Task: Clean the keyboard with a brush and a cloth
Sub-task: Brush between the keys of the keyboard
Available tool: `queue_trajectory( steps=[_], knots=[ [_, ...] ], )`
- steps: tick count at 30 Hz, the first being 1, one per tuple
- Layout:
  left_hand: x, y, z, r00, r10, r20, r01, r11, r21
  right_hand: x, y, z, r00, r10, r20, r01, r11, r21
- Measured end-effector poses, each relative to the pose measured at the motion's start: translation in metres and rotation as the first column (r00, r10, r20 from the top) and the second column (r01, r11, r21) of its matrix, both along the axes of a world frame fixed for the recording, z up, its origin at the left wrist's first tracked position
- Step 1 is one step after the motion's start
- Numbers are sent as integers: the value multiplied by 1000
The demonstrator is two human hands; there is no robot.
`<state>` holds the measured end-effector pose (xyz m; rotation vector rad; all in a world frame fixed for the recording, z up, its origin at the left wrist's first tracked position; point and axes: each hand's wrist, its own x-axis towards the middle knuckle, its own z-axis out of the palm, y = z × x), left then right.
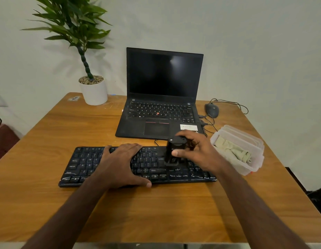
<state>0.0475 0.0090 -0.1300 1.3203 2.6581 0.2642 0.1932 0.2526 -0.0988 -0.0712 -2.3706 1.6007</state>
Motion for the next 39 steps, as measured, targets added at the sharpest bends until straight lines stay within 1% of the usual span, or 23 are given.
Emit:
queue_trajectory(
  steps=[2, 5, 9, 11, 13, 15, 16, 20, 23, 26, 28, 32, 34, 36, 39],
  knots=[
    [-1, 0, 1, 1000, 2, 3, -2, 1000, -11, -2, -3, -5, 1000, 26, 2, -26, 999, 25],
    [-1, 0, 0, 1000, 2, 6, -2, 1000, -16, 2, 10, -1, 998, 38, 39, -43, 992, 116],
    [-2, 0, -1, 1000, 1, 12, 0, 1000, -8, 12, 28, 11, 997, 45, 63, -54, 987, 148],
    [-2, 0, -1, 1000, 4, 10, -4, 1000, -11, 11, 31, 16, 998, 47, 49, -55, 984, 172],
    [-3, 0, -2, 1000, 6, 7, -6, 1000, -10, 8, 27, 13, 1000, 13, 9, -14, 990, 139],
    [-3, 1, -2, 1000, 5, 3, -4, 1000, -15, 3, 15, 7, 1000, -24, -17, 25, 999, 37],
    [-2, 1, -1, 1000, 4, 1, -4, 1000, -20, 0, 8, 4, 1000, -26, -15, 26, 1000, 11],
    [-4, 0, 0, 1000, 6, 5, -5, 999, -33, -3, 0, -5, 1000, -21, 10, 20, 998, 61],
    [-6, -3, 0, 1000, 3, 10, -2, 999, -48, 5, 15, -1, 999, 5, 43, -10, 992, 124],
    [-8, -5, 0, 1000, -5, 15, 6, 999, -33, 16, 30, 7, 1000, -6, 26, 1, 986, 164],
    [-11, -7, 1, 1000, -7, 15, 7, 1000, -21, 23, 39, 8, 1000, -25, -11, 26, 990, 141],
    [-25, -15, 5, 999, 6, 37, -5, 999, -42, 33, 48, 0, 987, -104, -120, 106, 994, 9],
    [-26, -17, 8, 1000, 6, 16, -4, 997, -76, 32, 43, -4, 980, -127, -153, 129, 992, 0],
    [-16, -10, 11, 999, -10, -46, 6, 996, -88, 26, 33, -3, 975, -126, -181, 129, 992, 2],
    [12, 15, 7, 993, -56, -108, 48, 996, -76, 14, 21, -2, 985, -95, -144, 99, 995, 24]
  ],
)
